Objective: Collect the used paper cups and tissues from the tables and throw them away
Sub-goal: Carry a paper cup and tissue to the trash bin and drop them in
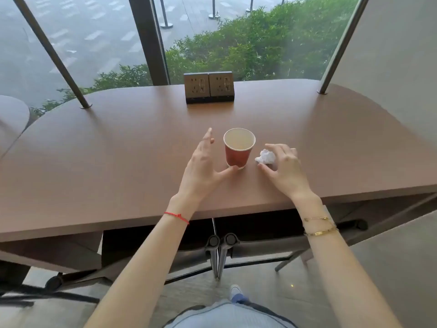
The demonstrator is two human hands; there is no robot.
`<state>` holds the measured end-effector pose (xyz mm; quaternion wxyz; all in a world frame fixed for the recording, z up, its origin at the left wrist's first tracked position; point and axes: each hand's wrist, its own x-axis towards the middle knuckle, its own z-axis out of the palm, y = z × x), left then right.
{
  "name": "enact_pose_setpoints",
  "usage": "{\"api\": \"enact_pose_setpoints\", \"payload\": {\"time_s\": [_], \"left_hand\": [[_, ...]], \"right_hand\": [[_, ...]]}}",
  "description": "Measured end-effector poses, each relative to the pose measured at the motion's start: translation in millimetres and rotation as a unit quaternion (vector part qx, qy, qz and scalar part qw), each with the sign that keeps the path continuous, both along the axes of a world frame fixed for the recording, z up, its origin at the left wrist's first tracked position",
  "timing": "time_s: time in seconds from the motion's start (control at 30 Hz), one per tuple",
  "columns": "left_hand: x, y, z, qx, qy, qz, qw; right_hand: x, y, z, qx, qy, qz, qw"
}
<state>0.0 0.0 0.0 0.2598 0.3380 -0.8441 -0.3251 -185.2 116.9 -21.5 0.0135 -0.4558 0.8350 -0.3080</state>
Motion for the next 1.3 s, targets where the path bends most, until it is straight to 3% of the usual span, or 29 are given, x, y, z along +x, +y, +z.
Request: {"api": "enact_pose_setpoints", "payload": {"time_s": [0.37,0.7,1.0,1.3], "left_hand": [[-41.7,8.7,-6.4,0.039,0.060,0.076,0.995],[56.9,48.1,4.3,0.002,0.087,0.257,0.962],[188.7,142.5,5.7,-0.024,0.093,0.452,0.887],[339.3,275.3,-4.2,-0.035,0.072,0.638,0.766]], "right_hand": [[-27.2,-16.9,-9.2,-0.012,-0.030,0.054,0.998],[12.6,-28.9,15.9,-0.061,-0.053,0.211,0.974],[128.7,-38.7,21.9,-0.062,-0.086,0.395,0.913],[314.8,-2.7,17.2,-0.029,-0.070,0.573,0.816]]}}
